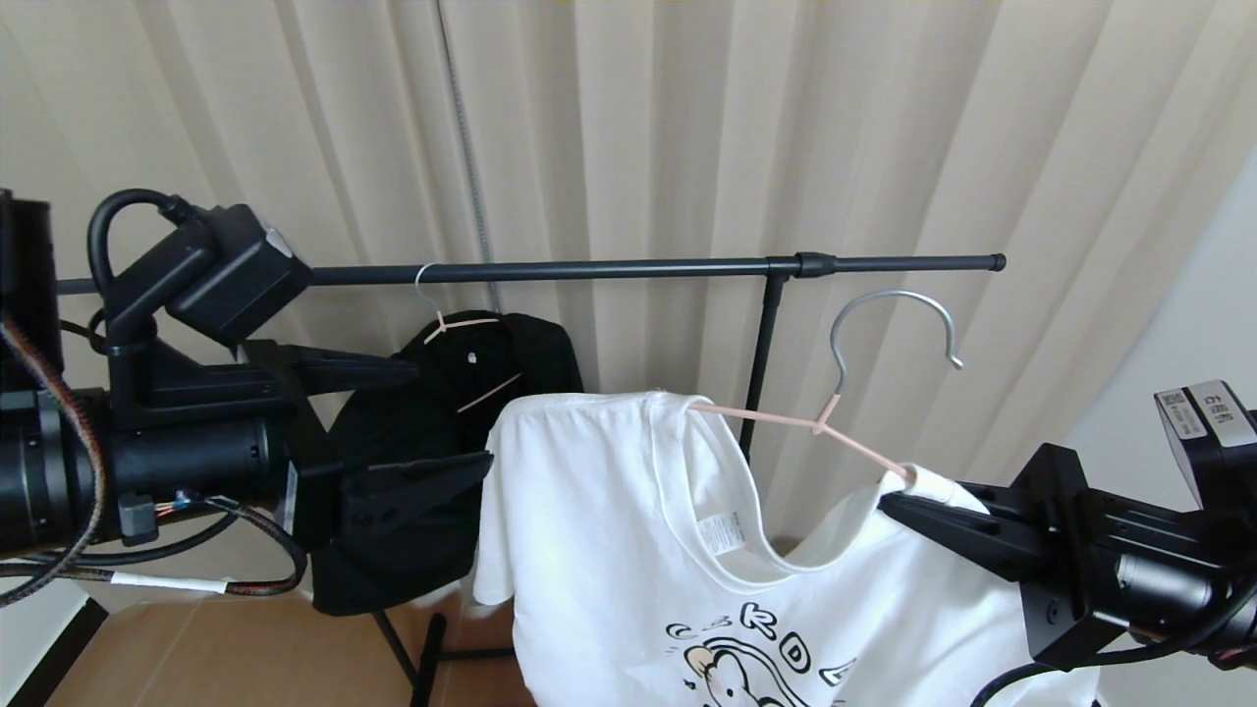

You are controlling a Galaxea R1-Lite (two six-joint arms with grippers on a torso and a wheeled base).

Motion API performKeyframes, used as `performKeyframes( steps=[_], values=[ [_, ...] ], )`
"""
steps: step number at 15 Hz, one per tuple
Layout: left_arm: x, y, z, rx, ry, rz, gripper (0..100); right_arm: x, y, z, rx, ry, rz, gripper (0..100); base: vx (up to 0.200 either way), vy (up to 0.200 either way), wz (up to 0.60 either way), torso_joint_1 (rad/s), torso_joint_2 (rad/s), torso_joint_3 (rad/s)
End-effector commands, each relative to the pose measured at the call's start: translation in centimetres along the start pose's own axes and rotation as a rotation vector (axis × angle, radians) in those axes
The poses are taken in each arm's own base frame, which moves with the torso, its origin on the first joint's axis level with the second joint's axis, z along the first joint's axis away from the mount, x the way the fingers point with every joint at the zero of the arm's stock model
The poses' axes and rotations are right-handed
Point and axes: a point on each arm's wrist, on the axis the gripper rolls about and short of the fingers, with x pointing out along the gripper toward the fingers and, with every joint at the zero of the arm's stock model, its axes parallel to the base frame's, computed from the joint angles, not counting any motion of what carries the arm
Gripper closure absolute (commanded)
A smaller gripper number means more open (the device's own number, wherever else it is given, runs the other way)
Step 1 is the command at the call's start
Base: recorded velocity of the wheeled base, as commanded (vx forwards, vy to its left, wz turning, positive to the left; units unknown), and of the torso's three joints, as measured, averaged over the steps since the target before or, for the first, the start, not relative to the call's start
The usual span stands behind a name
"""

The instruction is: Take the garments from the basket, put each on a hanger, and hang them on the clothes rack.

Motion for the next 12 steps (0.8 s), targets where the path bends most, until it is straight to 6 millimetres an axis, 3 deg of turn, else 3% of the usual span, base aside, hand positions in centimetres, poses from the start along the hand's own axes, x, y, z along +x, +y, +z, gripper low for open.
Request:
performKeyframes(
  steps=[1,4,5,7,12],
  values=[
    [2.2,0.4,1.3,0.082,0.040,-0.133,0,0.1,-0.1,-0.3,0.009,0.010,0.003,100,0.000,0.000,0.00,0.000,0.00,0.000],
    [4.1,1.1,1.9,0.138,0.057,-0.273,0,0.0,0.0,-0.5,0.016,0.016,0.003,100,0.000,0.000,0.00,0.000,0.00,0.000],
    [6.4,2.1,2.7,0.182,0.064,-0.340,0,0.0,0.0,-0.5,0.017,0.017,0.005,100,0.000,0.000,0.00,0.000,0.00,0.000],
    [8.5,2.9,3.3,0.266,0.064,-0.435,0,-0.1,0.1,-0.7,0.022,0.023,0.006,100,0.000,0.000,0.00,0.000,0.00,0.000],
    [10.0,3.4,6.8,0.305,0.060,-0.669,0,0.0,0.0,-1.0,0.031,0.033,0.006,100,0.000,0.000,0.00,0.000,0.00,0.000]
  ],
)
